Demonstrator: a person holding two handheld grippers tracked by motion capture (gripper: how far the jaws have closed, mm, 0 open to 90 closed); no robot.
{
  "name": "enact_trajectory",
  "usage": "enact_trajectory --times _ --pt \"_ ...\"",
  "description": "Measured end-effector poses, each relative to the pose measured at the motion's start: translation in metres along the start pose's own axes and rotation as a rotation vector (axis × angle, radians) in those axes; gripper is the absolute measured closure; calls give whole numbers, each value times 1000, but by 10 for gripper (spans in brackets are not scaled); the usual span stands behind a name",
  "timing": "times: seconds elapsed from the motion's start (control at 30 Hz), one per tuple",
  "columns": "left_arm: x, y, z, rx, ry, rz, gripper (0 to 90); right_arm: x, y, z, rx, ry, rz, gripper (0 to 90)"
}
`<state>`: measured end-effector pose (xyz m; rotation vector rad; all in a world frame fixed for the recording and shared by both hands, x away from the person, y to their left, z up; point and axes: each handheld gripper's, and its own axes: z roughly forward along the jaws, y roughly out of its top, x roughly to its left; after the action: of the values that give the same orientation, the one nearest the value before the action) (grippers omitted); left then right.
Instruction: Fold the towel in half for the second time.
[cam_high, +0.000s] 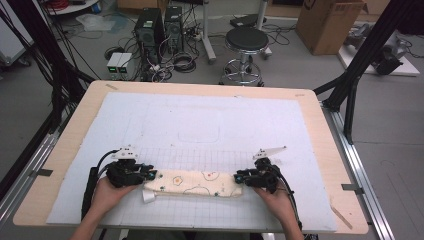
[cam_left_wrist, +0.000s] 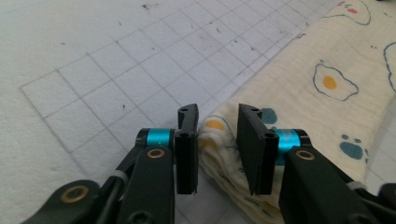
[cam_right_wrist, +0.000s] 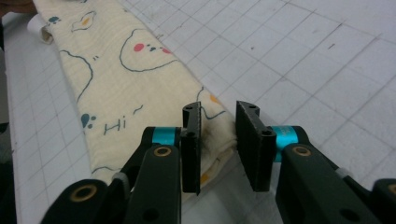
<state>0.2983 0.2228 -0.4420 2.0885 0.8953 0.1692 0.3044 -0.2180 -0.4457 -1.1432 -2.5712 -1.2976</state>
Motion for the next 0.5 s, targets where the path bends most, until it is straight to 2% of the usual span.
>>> enact_trajectory --times 0.17,0.33,0.5 --pt "-2 0 0 -6 -6 -2 798 1 -1 1 -4 16 10 798" --pt "-3 1 -2 -15 -1 2 815 1 -1 -1 -14 28 8 816" --pt "-3 2 -6 -47 8 -2 819 1 1 -6 -43 40 16 818"
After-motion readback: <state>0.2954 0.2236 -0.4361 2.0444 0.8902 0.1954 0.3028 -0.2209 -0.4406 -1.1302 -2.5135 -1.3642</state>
